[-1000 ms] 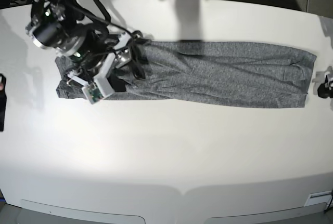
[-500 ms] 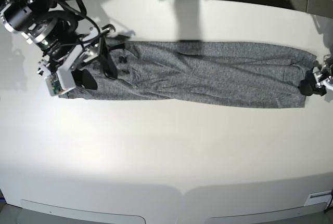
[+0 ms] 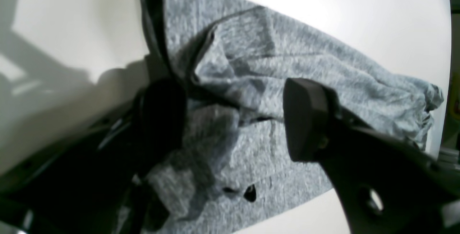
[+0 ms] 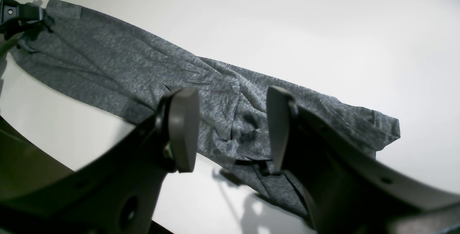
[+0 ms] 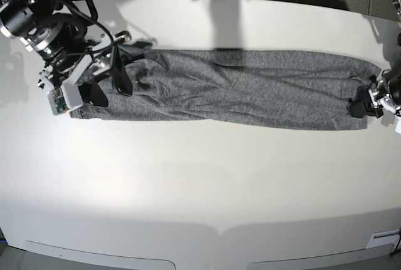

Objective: Fold the T-shirt properly
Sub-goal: 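Grasp the strip ends with both grippers and tug them apart to smooth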

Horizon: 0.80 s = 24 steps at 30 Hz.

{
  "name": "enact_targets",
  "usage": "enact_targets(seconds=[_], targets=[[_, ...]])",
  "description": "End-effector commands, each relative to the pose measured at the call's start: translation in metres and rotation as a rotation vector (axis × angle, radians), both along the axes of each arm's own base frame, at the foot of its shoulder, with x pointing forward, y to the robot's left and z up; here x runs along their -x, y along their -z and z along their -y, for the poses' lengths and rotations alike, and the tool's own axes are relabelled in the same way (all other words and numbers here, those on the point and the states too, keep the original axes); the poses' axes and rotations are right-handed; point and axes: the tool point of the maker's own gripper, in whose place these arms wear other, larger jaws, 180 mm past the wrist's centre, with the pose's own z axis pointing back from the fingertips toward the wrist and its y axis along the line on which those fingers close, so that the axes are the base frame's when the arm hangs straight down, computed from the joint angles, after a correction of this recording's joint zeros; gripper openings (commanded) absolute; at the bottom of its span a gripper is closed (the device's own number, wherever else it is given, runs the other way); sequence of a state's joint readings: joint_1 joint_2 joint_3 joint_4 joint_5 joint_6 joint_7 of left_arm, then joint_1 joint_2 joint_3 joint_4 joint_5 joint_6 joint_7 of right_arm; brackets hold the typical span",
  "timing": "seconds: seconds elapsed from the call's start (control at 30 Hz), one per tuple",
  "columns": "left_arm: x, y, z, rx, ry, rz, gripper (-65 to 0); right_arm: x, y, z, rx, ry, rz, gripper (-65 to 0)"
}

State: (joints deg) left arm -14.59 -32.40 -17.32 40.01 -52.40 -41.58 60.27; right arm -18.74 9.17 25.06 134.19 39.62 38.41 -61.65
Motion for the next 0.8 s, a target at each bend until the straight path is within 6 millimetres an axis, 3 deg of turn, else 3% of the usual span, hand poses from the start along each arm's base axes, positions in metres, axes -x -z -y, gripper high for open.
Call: enact_targets(seconds=[0.0,0.33,0.43,0.53,0.67,0.77], targets=[[0.031,0.017,-0.008,-0.058,0.051,-0.147,-19.9,-0.002,-0.01,-0.005,-0.015,-0.023,0.044,-34.5],[0.051,0.031,-0.011,-0.061,0.021,-0.165,-22.7,-0.002,-0.011,-0.005,-0.016,-0.022,0.044,-34.5],[0.051,0.032,-0.011,-0.061,0.011,-0.153,-34.9,-0.002,-0.011,-0.005,-0.015,-0.023,0.044,-34.5],[0.036,0.027,-0.015,-0.065,-0.039,-0.077,-49.2,-0.002,-0.01,-0.005,-0.015,-0.022,0.044,-34.5],[0.028,0.026,-0.008,-0.034,-0.062,-0.043,-55.1,-0.002,-0.01,-0.005,-0.015,-0.022,0.043,-34.5],[0.028,0.026,-0.007,-0.032,-0.061,-0.042,-65.0,-0.002,-0.01,-0.005,-0.015,-0.022,0.043,-34.5]])
